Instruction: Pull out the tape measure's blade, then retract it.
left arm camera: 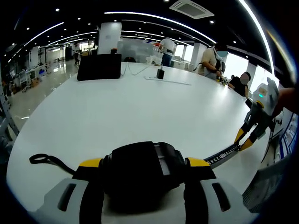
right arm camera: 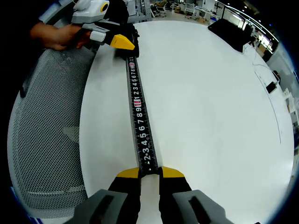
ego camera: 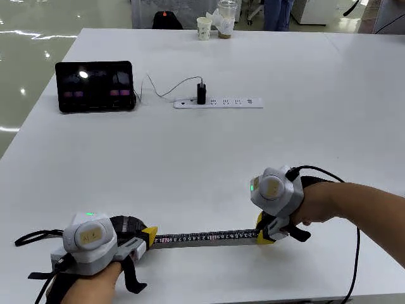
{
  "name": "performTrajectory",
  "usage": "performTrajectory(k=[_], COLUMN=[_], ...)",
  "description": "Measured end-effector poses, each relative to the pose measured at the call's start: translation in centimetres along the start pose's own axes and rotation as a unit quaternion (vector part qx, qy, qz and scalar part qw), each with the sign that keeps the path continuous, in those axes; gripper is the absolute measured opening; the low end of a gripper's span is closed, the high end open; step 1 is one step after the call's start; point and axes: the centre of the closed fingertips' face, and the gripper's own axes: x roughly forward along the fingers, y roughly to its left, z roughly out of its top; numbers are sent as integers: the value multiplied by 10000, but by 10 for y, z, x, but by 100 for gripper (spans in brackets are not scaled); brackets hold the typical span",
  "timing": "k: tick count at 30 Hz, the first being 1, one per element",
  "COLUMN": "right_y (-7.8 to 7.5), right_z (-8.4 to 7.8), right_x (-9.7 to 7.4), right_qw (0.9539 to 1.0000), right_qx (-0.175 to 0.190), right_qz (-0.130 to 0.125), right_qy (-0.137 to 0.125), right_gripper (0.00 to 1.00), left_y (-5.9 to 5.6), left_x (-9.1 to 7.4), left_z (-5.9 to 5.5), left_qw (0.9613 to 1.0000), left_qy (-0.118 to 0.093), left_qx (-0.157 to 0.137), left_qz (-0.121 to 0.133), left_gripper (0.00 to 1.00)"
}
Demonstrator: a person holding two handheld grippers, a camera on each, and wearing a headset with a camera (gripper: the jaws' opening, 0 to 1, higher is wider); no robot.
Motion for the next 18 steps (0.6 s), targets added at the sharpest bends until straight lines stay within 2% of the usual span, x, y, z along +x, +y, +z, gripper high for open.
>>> performTrajectory(k=[1,6,18], right_y=[0,0,-1], right_z=[0,0,3], right_x=[0,1,2], right_qw=[9999,9998,9997], right_qx=[-97,-118,146], right_qz=[-41,-130,-164], right_qy=[3,3,-79], right_gripper=[11,11,11], left_y=[0,0,-1], left_x=[0,0,0], left_z=[0,0,-1], left_qw=[10000,10000,10000], left_qy=[1,20,13], left_qx=[2,37,19], left_qz=[6,3,-5], left_gripper=[65,64,64])
